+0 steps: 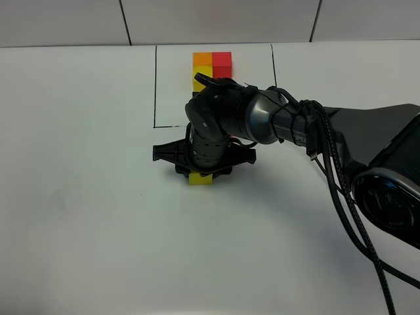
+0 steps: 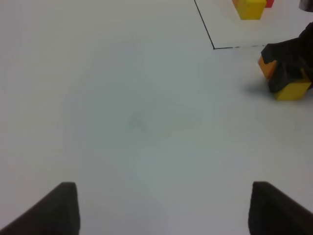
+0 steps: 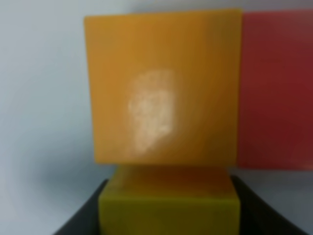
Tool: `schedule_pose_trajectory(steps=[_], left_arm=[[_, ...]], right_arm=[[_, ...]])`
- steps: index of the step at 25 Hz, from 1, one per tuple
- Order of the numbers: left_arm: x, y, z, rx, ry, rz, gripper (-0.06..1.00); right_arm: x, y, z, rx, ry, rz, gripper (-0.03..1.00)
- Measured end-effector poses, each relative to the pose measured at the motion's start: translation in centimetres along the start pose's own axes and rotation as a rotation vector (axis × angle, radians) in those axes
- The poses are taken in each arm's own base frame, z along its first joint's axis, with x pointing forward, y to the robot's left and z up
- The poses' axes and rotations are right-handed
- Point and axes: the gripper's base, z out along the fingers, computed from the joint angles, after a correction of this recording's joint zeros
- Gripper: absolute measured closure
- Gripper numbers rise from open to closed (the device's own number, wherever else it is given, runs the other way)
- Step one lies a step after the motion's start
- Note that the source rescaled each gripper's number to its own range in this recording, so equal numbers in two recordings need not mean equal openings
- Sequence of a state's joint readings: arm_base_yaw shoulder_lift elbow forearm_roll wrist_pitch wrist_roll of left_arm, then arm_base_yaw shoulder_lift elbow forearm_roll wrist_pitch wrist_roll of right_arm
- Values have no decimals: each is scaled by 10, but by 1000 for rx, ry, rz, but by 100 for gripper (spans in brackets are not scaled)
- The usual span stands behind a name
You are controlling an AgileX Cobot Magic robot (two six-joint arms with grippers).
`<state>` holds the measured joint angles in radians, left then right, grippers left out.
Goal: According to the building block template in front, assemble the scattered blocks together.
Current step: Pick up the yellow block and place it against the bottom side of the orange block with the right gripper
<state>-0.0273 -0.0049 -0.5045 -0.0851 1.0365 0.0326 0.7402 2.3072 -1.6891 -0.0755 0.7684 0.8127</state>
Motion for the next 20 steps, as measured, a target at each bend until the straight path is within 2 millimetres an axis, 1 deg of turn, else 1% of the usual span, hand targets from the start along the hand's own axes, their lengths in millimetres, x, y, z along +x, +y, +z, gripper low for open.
schedule_pose_trajectory(steps=[20], left_arm=[[0, 0, 0, 0, 0, 0, 34]], right_arm=[[-2, -1, 1, 18, -16, -21, 96]])
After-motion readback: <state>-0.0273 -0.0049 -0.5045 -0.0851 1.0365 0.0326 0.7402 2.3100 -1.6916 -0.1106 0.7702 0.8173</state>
